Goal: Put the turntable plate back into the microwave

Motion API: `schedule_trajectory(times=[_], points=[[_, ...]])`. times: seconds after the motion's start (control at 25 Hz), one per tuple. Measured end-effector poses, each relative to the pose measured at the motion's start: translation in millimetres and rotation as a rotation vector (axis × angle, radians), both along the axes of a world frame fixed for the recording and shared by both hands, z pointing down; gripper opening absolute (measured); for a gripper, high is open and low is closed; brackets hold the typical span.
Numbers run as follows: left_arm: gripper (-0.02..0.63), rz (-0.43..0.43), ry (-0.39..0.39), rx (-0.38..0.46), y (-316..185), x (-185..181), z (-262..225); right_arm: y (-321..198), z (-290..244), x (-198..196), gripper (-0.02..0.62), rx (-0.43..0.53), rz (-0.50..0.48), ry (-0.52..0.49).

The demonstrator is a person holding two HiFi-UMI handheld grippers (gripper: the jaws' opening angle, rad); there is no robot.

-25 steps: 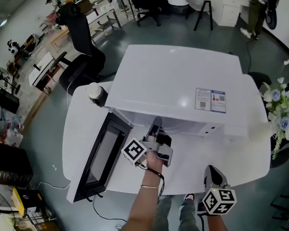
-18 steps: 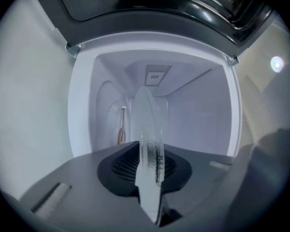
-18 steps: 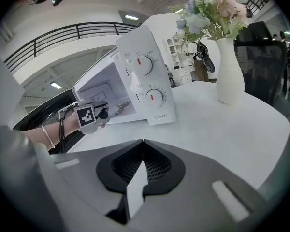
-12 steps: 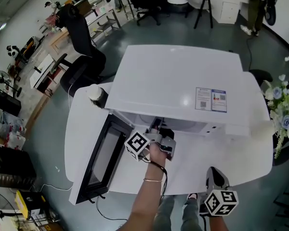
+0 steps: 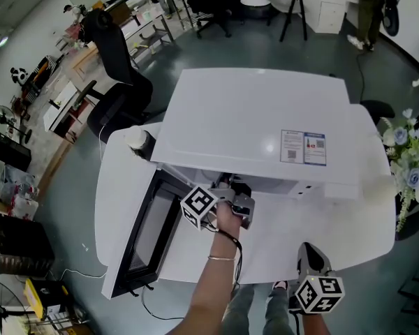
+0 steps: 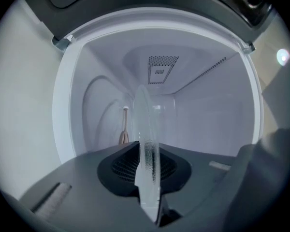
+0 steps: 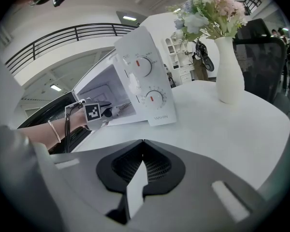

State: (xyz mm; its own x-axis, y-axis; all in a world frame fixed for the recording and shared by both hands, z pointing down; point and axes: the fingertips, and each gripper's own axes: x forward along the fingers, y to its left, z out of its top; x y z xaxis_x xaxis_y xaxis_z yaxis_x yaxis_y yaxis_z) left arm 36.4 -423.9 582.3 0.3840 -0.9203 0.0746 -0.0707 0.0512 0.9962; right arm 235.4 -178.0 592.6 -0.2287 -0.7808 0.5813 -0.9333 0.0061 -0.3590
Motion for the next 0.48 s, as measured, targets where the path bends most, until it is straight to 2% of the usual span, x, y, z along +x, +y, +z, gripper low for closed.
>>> schedule_trajectory(times=[0.28,0.48], points=[[0.016,0.073,-0.088,-0.058,0,12,6,-3,-6,-5,0.011,0.011,-0.015,0.001],[0.041,0.13,-0.231,-0.094,-2,15,5,-2,-8,0,0.011,0.012,-0.012,0.003]])
